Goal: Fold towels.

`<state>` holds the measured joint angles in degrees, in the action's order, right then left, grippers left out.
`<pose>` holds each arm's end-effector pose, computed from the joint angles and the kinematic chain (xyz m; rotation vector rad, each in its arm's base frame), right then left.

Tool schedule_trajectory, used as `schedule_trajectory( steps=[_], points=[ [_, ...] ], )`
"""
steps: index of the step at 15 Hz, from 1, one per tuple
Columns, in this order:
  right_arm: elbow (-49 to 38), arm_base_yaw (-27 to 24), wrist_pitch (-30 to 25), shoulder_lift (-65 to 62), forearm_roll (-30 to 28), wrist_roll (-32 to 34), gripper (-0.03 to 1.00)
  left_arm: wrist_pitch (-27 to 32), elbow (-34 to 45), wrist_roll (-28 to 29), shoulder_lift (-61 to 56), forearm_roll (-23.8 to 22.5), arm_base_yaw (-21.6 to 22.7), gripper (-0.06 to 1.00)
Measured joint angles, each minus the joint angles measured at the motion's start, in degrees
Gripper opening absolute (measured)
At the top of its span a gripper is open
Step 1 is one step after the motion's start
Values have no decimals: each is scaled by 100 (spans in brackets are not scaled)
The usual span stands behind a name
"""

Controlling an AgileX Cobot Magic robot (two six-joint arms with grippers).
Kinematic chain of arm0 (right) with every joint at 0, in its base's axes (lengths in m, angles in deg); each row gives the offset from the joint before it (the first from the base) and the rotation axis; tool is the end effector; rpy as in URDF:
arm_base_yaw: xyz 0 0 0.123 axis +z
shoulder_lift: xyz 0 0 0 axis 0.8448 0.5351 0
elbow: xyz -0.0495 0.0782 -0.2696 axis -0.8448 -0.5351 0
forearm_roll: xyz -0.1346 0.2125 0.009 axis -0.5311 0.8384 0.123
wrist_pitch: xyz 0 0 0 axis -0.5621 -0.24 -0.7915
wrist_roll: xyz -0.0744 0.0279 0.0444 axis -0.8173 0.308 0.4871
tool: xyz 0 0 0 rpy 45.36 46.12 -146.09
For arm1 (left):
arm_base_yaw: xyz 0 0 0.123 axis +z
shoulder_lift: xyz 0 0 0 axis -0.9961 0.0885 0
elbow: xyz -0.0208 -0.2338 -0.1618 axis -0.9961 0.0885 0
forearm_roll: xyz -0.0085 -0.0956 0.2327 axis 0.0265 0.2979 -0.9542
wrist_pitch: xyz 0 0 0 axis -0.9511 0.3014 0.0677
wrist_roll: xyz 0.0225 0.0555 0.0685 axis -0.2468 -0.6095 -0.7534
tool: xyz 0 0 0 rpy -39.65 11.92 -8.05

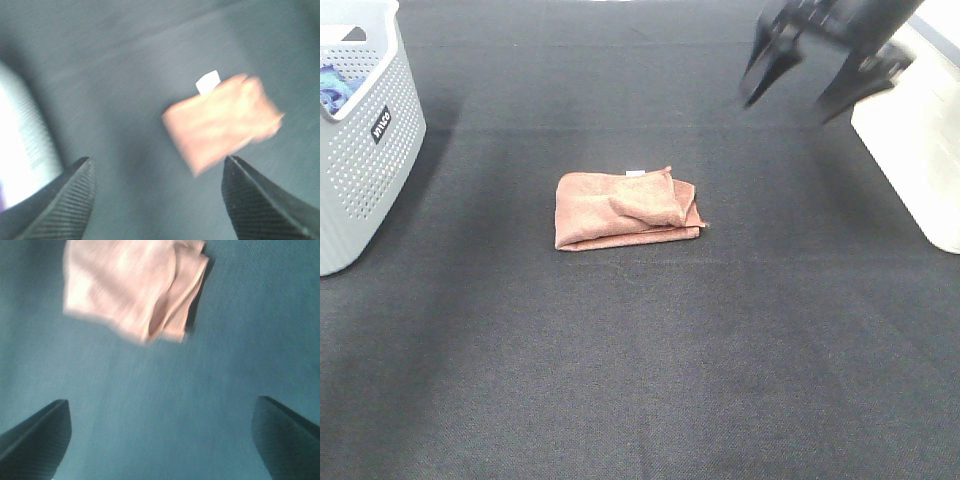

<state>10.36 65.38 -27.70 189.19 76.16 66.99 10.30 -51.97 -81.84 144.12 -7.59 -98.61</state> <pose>0.4022 0.0885 0.2895 -0.3866 2.7827 0.5467 0.3732 -0.0992 0.4065 0.3822 2.4700 -0.1947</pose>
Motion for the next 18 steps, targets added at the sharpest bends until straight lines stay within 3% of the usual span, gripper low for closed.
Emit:
schedule_trajectory(
  steps=[2,5,7,8,14,18],
  points=[
    [-172,0,-11,-688,-384,223,92,109,103,172,-544,-418,0,68],
    [-659,0,-11,-1387,-705,361,92,120,659,269,-1192,-550,0,68],
    [-1387,0,-17,-2246,-1077,516,92,138,1621,378,-1994,-602,0,68],
    [-2017,0,-29,-2865,-1261,590,91,138,2464,481,-2659,-613,0,68],
    [-4704,0,229,-5684,-1404,596,91,138,6331,642,-6108,-625,0,68],
    [-6331,0,298,-7798,-1610,590,91,149,7809,642,-8222,-550,0,68]
  ],
)
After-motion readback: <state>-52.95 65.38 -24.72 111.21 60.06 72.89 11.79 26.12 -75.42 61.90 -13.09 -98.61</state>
